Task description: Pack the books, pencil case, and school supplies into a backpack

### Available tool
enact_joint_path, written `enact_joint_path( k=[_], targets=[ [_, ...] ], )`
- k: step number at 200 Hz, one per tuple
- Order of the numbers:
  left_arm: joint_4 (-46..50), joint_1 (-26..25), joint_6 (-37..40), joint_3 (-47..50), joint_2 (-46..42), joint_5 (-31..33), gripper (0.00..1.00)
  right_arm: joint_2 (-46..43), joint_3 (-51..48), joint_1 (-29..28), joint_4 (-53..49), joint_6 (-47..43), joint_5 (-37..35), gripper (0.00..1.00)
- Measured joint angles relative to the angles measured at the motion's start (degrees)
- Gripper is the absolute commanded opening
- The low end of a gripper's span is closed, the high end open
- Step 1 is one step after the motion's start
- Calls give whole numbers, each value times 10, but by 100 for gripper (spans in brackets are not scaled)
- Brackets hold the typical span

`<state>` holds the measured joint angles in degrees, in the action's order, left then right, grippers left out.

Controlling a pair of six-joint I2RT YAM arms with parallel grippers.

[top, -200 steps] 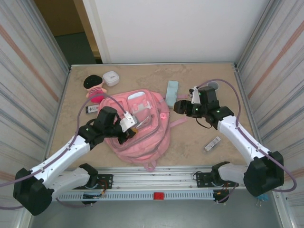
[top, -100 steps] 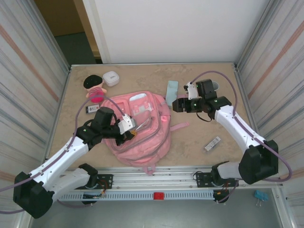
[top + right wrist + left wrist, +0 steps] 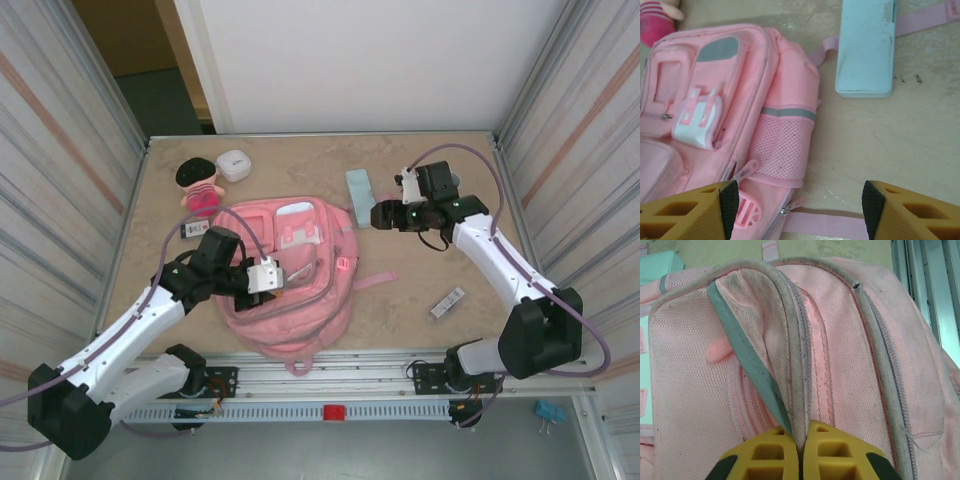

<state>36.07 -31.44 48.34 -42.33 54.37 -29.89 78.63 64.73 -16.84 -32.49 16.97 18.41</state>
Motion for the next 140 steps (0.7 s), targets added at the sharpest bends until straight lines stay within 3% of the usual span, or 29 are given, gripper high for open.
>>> enact_joint_path(
  k=[81, 140],
  targets=[
    [-2, 0, 0, 0, 0, -2, 0, 1, 0, 31, -51, 10, -33, 71],
    [-20, 1, -9, 14, -18, -5, 0, -70, -111, 6, 81, -93, 112, 73]
  ],
)
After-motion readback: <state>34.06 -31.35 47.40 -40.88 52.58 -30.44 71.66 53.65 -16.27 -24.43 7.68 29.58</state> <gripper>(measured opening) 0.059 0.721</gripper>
